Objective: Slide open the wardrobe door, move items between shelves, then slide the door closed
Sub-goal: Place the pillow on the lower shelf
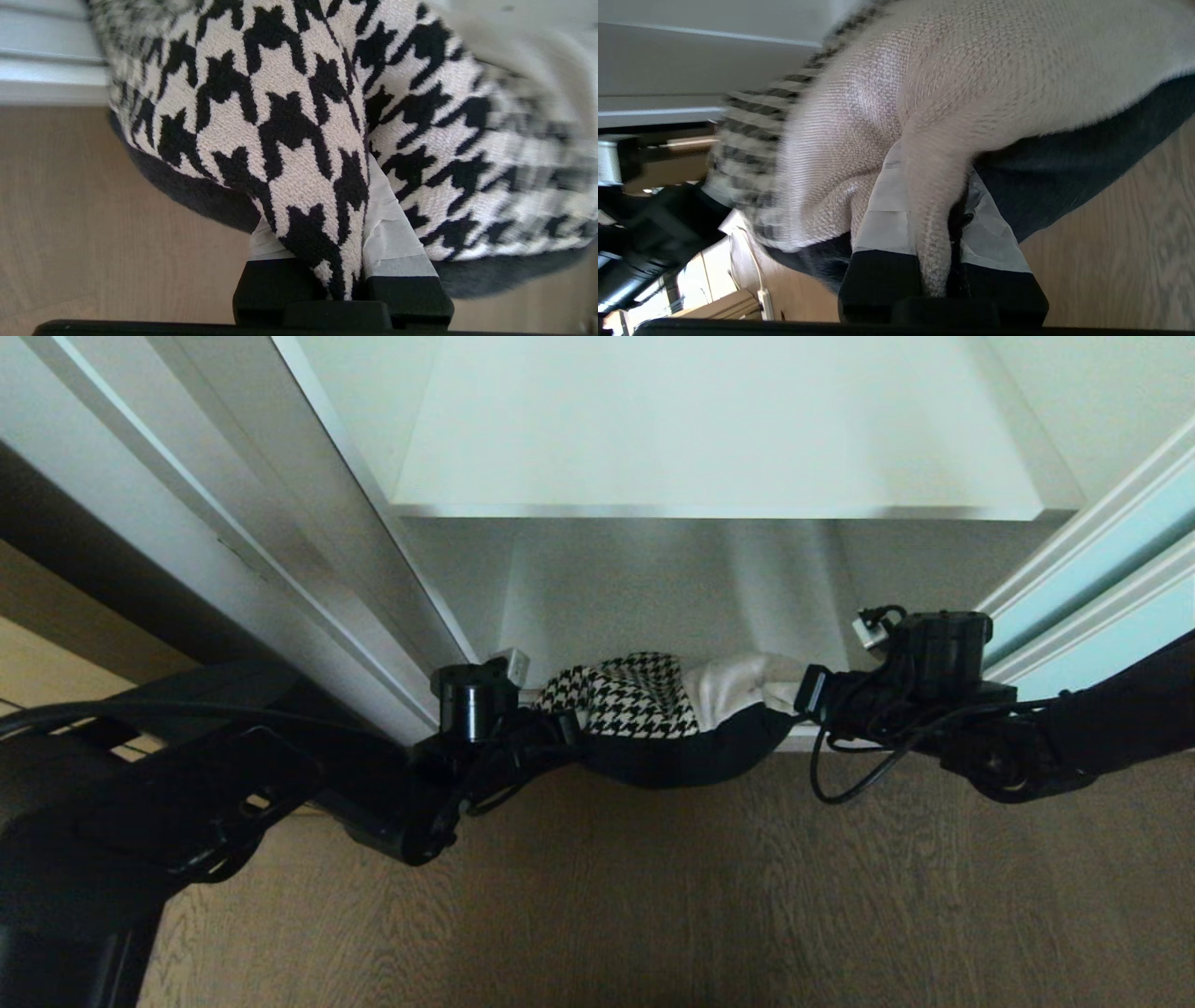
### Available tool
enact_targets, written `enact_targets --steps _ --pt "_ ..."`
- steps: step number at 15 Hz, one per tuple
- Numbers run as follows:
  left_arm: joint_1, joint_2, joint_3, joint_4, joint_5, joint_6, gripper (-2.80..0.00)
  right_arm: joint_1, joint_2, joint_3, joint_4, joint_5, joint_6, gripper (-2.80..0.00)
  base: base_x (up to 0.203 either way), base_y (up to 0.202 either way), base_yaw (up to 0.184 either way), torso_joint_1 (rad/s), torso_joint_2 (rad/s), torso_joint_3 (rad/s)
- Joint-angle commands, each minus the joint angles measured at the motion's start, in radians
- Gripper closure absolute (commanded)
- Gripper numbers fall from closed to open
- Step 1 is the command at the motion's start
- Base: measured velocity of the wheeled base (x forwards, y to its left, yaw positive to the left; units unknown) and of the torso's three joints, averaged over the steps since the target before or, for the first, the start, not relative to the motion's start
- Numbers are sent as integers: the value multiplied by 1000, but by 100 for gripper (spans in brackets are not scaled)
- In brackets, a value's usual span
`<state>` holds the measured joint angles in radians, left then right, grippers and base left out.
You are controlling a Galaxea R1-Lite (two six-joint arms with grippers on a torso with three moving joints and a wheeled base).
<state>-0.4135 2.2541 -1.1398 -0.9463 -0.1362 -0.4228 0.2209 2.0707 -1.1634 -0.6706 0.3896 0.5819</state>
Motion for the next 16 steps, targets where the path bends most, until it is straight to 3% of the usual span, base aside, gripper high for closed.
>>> enact_targets --steps 1,8,12,16 --pt "7 51 -20 -4 1 -4 0 -8 47 -3 -4 0 4 0 0 0 0 0 0 0" --pt "6 -106 -84 5 1 0 0 -6 -91 -45 -41 5 13 0 0 0 0 0 0 0" --pt "7 -166 -235 106 1 8 0 -1 -153 -119 -47 8 12 0 0 0 0 0 0 0" --pt "7 -201 -307 119 0 26 0 -7 -189 -100 -104 11 10 0 0 0 0 0 0 0"
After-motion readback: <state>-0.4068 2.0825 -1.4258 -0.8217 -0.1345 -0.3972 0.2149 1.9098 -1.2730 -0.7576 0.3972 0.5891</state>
